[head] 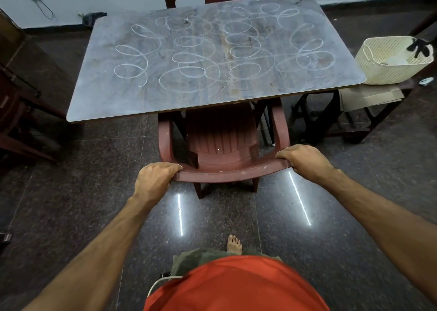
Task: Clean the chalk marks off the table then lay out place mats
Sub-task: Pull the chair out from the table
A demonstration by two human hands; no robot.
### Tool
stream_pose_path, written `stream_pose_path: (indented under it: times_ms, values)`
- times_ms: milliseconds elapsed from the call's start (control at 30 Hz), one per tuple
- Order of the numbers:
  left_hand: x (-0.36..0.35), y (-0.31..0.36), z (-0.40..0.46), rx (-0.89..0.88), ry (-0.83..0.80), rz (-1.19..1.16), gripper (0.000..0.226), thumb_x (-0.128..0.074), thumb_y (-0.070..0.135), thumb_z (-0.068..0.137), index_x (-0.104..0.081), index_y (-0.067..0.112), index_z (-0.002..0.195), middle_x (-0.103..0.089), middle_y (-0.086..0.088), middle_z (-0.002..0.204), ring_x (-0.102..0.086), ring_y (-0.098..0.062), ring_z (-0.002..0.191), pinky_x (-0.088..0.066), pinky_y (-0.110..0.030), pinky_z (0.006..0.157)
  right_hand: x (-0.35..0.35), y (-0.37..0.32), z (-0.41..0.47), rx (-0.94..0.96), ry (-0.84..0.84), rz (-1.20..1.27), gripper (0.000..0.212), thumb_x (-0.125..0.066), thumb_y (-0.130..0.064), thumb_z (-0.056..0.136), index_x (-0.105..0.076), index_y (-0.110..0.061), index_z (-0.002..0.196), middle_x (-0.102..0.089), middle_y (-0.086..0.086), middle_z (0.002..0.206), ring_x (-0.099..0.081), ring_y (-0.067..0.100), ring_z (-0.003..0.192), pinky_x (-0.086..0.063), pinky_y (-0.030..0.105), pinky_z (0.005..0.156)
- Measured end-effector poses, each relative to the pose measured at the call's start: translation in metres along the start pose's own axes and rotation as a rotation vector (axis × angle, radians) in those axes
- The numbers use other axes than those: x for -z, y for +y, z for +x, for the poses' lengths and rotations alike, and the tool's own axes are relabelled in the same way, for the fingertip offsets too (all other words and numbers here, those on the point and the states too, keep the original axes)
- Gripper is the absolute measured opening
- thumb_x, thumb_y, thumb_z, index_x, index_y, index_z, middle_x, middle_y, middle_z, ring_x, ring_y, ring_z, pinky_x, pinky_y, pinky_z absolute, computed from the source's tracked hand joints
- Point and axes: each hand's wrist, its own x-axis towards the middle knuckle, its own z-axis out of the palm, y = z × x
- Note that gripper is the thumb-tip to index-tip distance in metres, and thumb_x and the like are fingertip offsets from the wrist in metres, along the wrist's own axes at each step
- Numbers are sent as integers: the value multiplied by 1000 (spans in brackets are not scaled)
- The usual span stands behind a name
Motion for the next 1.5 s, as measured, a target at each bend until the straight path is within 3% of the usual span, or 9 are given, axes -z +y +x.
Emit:
stream_pose_path:
  times_ms: [233, 367, 500, 600, 767, 1167, 1333, 1400, 1500]
  values:
    - [-8, 4, -2, 162, -46, -152, 62, -72, -11, 65, -67, 11, 123, -69, -7, 122, -65, -28, 112, -52, -42, 93, -4, 10, 2, 56, -58, 102, 46, -74, -26, 86, -63, -21, 130, -61, -4, 133, -52, 18, 128, -42, 34, 106]
    - [0, -9, -4, 402, -237, -715, 94, -77, 5, 73, -30, 19, 153, -26, 4, 157, -21, -12, 146, -20, -36, 120, 14, 18, -2, -177, -211, 727, 92, -65, -79, 69, -44, -35, 147, -37, -13, 150, -30, 9, 141, -27, 31, 114]
    - [11, -20, 2, 819, -172, -1484, 79, -61, 15, 78, -31, 21, 151, -35, 7, 146, -37, -9, 132, -26, -31, 110, 6, 22, 9, -479, -141, 1142, 79, -58, -71, 82, -48, -25, 145, -50, -8, 142, -48, 10, 128, -35, 27, 106]
    - [4, -14, 15, 1152, -96, -1659, 22, -59, 14, 91, -62, 12, 112, -63, -4, 106, -62, -10, 83, -41, -27, 87, -13, 22, 27, -823, -139, 1284, 53, -70, -44, 89, -62, -8, 127, -70, 11, 118, -65, 21, 103, -52, 41, 95]
    - [-10, 6, 28, 1373, 96, -1564, 21, -56, -15, 81, -57, 4, 71, -60, -14, 74, -59, -22, 67, -52, -25, 51, -23, 26, 40, -1023, -141, 1422, 16, -64, 1, 89, -68, 7, 103, -72, 20, 94, -70, 25, 74, -59, 36, 65]
    - [-15, 1, 24, 1297, 148, -1553, 32, -54, -18, 79, -46, 8, 62, -56, -4, 56, -55, -16, 57, -47, -19, 43, -33, 28, 41, -981, -113, 1317, 15, -71, 3, 83, -71, 5, 98, -74, 19, 97, -73, 30, 89, -60, 39, 81]
    - [-16, -1, 21, 1190, 5, -1367, 14, -59, -3, 86, -65, 9, 85, -64, -6, 89, -60, -19, 84, -50, -27, 76, -27, 19, 39, -948, -70, 1031, 16, -76, -21, 82, -74, -6, 85, -74, 13, 89, -69, 24, 78, -55, 33, 74]
    - [-13, -4, 18, 1050, -98, -1056, 34, -60, 11, 93, -60, 5, 127, -60, -7, 126, -56, -23, 119, -42, -30, 104, -20, 14, 39, -871, -74, 757, 33, -69, -38, 87, -73, -7, 96, -70, 10, 93, -64, 26, 85, -48, 32, 76]
    - [-4, -8, 19, 790, -147, -658, 55, -59, 30, 97, -44, 8, 145, -47, -12, 147, -44, -28, 136, -33, -40, 115, -7, -1, 48, -672, -52, 339, 53, -55, -55, 93, -67, -4, 105, -67, 15, 106, -57, 34, 111, -46, 45, 95]
